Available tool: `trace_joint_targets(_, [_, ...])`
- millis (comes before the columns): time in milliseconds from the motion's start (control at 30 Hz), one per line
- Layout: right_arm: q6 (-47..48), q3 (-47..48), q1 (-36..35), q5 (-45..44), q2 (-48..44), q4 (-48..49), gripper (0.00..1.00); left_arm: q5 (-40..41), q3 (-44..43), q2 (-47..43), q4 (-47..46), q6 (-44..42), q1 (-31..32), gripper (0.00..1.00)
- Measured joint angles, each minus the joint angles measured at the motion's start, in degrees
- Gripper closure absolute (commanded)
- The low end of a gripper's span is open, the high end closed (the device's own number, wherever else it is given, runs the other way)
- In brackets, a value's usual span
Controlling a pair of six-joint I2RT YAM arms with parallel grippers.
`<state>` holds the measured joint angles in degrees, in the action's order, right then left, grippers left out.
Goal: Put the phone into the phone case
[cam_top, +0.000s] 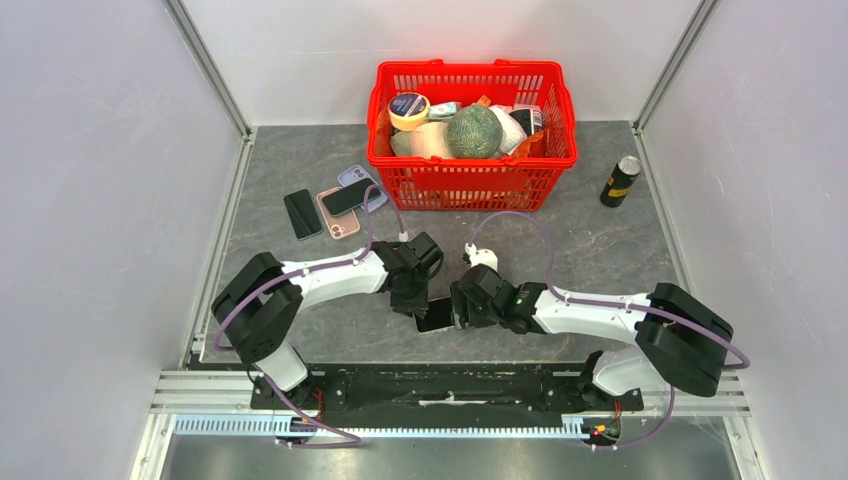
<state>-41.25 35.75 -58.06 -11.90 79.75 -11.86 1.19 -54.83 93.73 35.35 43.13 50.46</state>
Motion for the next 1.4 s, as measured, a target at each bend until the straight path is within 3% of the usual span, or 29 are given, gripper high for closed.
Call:
trace_joint_targets(500, [0.3, 6.6, -2.3, -2.6, 6.3, -7.2, 0.28, 0.2, -2.3, 1.9, 2.4, -0.7, 0.2, 0.65])
trace_joint_targets(733, [-1.5, 4.9, -2.5, -3.3, 4.4, -6.3, 0.37, 0.3, -2.3, 1.9, 2.5, -0.8, 0.2, 0.65])
trace_joint_targets(967, [-2.8, -0.4, 4.3, 5.2, -2.1, -4.0, 0.38, 0.3, -2.1, 1.5, 2.3, -0.8, 0.1, 0.65])
trace_joint_targets(1067, [-3.1, -2.2, 7.4, 9.4, -4.7, -4.9, 0.42, 0.3, -2.0, 1.5, 2.2, -0.8, 0.1, 0.65])
trace_joint_targets(1200, [-3.3, -2.7, 9.3, 11.5, -5.5, -6.4, 0.50, 0.3, -1.7, 1.1, 1.9, -0.8, 0.1, 0.65])
trace_joint_targets(1400, [-3.2, -2.7, 10.8, 12.2, -6.1, -7.1, 0.51, 0.2, -0.2, -0.2, 0.3, -0.8, 0.1, 0.62])
